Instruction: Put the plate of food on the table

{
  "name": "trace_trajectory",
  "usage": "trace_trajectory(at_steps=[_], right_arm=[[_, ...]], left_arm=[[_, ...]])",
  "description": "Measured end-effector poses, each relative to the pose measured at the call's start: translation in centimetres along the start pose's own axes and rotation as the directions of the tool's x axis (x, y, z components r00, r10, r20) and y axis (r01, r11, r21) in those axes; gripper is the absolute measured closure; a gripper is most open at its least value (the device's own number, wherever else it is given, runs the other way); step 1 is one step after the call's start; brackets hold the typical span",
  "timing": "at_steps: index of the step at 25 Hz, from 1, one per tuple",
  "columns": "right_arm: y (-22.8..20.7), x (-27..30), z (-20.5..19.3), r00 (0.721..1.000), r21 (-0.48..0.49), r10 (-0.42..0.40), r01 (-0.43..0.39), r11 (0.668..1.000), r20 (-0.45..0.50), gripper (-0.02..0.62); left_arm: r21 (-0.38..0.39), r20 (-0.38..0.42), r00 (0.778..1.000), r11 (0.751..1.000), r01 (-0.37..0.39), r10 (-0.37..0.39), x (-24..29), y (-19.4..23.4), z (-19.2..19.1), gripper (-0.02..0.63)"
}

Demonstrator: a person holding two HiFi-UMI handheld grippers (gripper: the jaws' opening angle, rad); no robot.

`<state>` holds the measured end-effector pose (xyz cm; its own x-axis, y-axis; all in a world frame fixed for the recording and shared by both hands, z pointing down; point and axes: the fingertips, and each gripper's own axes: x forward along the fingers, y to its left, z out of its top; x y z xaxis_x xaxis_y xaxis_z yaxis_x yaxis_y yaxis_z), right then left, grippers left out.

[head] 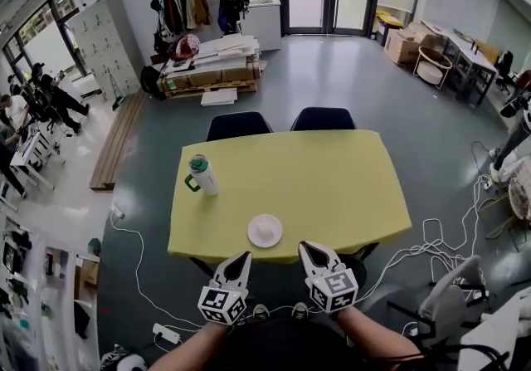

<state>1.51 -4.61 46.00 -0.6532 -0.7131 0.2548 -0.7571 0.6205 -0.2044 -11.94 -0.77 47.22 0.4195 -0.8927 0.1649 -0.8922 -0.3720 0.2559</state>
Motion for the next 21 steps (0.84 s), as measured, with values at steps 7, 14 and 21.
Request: trace_trajectory(at_steps=[7,14,21], right_arm=[[-0.38,-0.32,-0.39,1.0,0.005,-0.016,0.016,1.0,-0.008,0.583],[-0.59,-0.37,-0.73,1.0,0.008,-0.019,0.019,1.0,-0.017,0.583],[-0.77,-0.17,-1.08,1.0,0.01,-0.02,0.021,1.0,-0.024,0.583]], left_arm=[[0.0,-0.011,1.0,1.0,0.009,-0.009,-0.03,-0.2,-0.38,0.598],[-0.005,-0.018,1.0,1.0,0.001,-0.001,-0.03,-0.05,-0.65,0.598],[-0.014,-0.021,1.0,1.0,-0.004,0.004,0.23,0.24,-0.93,0.598]])
